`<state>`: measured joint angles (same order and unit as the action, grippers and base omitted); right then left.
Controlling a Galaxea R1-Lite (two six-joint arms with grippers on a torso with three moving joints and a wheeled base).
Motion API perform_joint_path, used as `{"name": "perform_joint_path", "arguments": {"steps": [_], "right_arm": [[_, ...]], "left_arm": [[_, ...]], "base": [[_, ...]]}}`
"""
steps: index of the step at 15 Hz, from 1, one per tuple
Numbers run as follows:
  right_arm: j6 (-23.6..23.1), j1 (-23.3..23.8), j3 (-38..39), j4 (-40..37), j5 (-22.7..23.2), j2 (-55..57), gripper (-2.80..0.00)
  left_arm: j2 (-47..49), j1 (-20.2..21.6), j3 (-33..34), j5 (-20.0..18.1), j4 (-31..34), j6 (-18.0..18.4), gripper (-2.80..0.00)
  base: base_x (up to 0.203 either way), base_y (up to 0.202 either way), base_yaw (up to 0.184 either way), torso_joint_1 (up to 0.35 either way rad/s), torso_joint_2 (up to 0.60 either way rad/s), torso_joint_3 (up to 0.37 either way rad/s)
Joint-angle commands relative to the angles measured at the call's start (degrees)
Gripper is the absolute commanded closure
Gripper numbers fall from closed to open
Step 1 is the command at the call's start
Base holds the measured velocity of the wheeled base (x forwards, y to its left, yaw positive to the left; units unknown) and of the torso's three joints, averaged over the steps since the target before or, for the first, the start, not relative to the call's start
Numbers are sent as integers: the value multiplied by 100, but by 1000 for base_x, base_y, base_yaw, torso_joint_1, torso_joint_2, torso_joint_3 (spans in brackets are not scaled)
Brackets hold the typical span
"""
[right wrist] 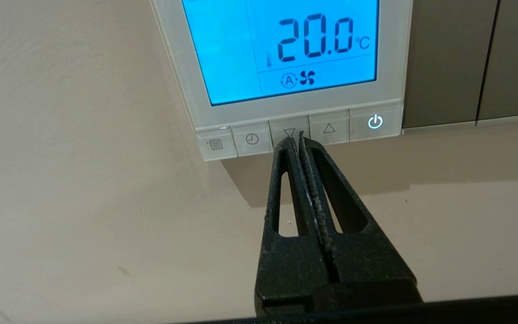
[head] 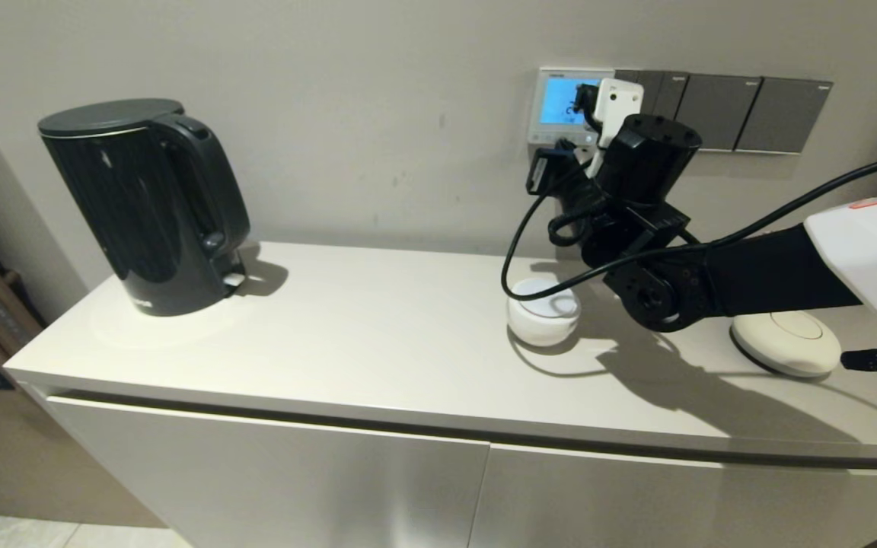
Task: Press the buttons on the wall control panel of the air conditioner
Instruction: Press the temperature decrease button
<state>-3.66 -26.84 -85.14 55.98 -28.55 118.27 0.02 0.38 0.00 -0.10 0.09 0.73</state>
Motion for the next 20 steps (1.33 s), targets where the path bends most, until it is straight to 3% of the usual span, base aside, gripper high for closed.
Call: {"name": "perform_joint_path", "arguments": {"steps": [1, 20], "right_arm": [[-3, 12, -20, 36, -10, 12, 0], [-30, -67, 147, 115, -28, -68, 0]], "left_arm": [[-2, 1, 0, 1, 0, -3, 0], [-2, -2, 0, 1, 0, -3, 0]], "base": [[0, 0, 0, 0, 0, 0], [0, 0, 0, 0, 0, 0]]}}
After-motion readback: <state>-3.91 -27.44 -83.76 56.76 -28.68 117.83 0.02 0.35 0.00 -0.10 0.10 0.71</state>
